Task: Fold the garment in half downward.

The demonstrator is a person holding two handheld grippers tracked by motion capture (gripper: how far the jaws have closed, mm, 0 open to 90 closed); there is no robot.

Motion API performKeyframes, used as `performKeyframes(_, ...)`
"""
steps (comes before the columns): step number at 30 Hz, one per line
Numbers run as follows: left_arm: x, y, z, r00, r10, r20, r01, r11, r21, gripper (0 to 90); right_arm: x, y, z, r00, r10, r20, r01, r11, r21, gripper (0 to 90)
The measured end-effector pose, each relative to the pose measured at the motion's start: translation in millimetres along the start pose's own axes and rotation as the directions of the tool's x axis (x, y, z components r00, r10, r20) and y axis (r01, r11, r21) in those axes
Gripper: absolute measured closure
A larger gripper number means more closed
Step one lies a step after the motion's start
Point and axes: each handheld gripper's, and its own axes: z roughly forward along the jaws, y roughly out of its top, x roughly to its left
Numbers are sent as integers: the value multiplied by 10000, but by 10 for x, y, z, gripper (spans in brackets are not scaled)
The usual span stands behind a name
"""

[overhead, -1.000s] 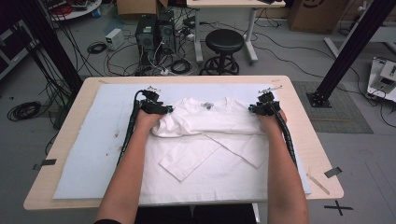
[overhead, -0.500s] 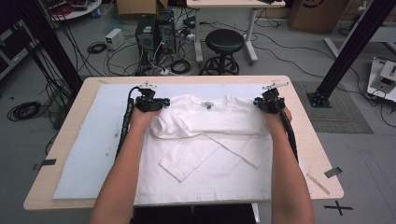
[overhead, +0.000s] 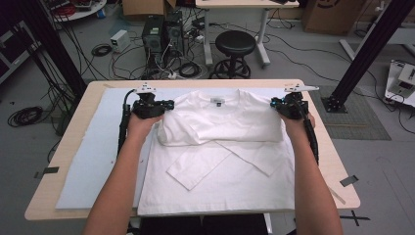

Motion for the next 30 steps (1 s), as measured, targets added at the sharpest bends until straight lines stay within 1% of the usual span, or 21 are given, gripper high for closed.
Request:
performKeyframes(1,-28,-3,-47,9999,89,130,-87,9999,-136,838,13,-5,-59,9999,18,-134,-20,9999,-149,856)
performKeyframes(2,-28,-3,-47,9999,89,130,-87,9999,-136,838,13,-5,-59,9999,18,-134,-20,9999,-149,856)
performKeyframes(3,-60,-17,-71,9997,106,199,-103,9998,-194,838,22,-22,-102,9998,4,-218,-9,9997,-241,857)
performKeyframes(4,-60,-17,-71,9997,106,199,-103,9998,-194,838,27,-31,-118,9997,2,-253,-8,9997,-259,857)
performKeyframes(5,-90,-30,-99,9996,148,231,-142,9996,-236,838,29,-43,-134,9997,-33,-248,26,9996,-287,857)
performKeyframes(6,-90,-30,-99,9996,148,231,-142,9996,-236,839,29,-43,-134,9997,-33,-248,26,9996,-287,857)
performKeyframes(7,-117,-42,-133,9994,171,297,-161,9993,-339,839,37,-69,-172,9995,-5,-304,-7,9992,-405,857)
performKeyframes(9,-128,-48,-157,9992,199,342,-186,9991,-386,838,42,-84,-197,9994,-16,-350,-1,9989,-467,857)
performKeyframes(11,-156,-71,-236,9985,293,453,-270,9983,-515,839,64,-135,-278,9988,6,-488,-38,9978,-657,857)
performKeyframes(12,-156,-71,-236,9985,293,453,-270,9983,-515,839,64,-135,-278,9988,6,-488,-38,9978,-657,857)
performKeyframes(13,-171,-96,-288,9982,319,515,-290,9980,-557,839,75,-176,-335,9979,17,-640,-68,9969,-783,857)
performKeyframes(14,-171,-96,-288,9982,319,515,-290,9980,-557,839,75,-176,-335,9979,17,-640,-68,9969,-783,857)
performKeyframes(15,-190,-126,-335,9975,390,584,-355,9975,-605,839,89,-221,-392,9970,50,-769,-119,9959,-894,857)
performKeyframes(16,-190,-126,-335,9975,390,584,-355,9975,-605,839,89,-221,-392,9970,50,-769,-119,9959,-894,857)
performKeyframes(20,-241,-192,-409,9962,477,732,-429,9968,-668,839,125,-316,-486,9958,-48,-916,-44,9950,-1001,857)
performKeyframes(24,-303,-265,-470,9932,673,947,-604,9955,-733,839,187,-411,-579,9938,-187,-1099,54,9928,-1197,857)
performKeyframes(25,-318,-289,-483,9925,695,1006,-623,9954,-732,839,217,-465,-627,9923,-256,-1212,95,9913,-1309,857)
performKeyframes(26,-334,-314,-497,9915,738,1071,-663,9952,-723,839,217,-465,-627,9923,-256,-1212,95,9913,-1309,857)
performKeyframes(27,-368,-365,-531,9898,803,1180,-717,9945,-757,839,246,-523,-676,9911,-314,-1294,134,9904,-1377,857)
performKeyframes(28,-368,-365,-531,9898,803,1180,-717,9945,-757,839,246,-523,-676,9911,-314,-1294,134,9904,-1377,857)
performKeyframes(30,-413,-437,-571,9867,930,1332,-836,9937,-742,839,275,-596,-721,9896,-333,-1397,132,9897,-1428,857)
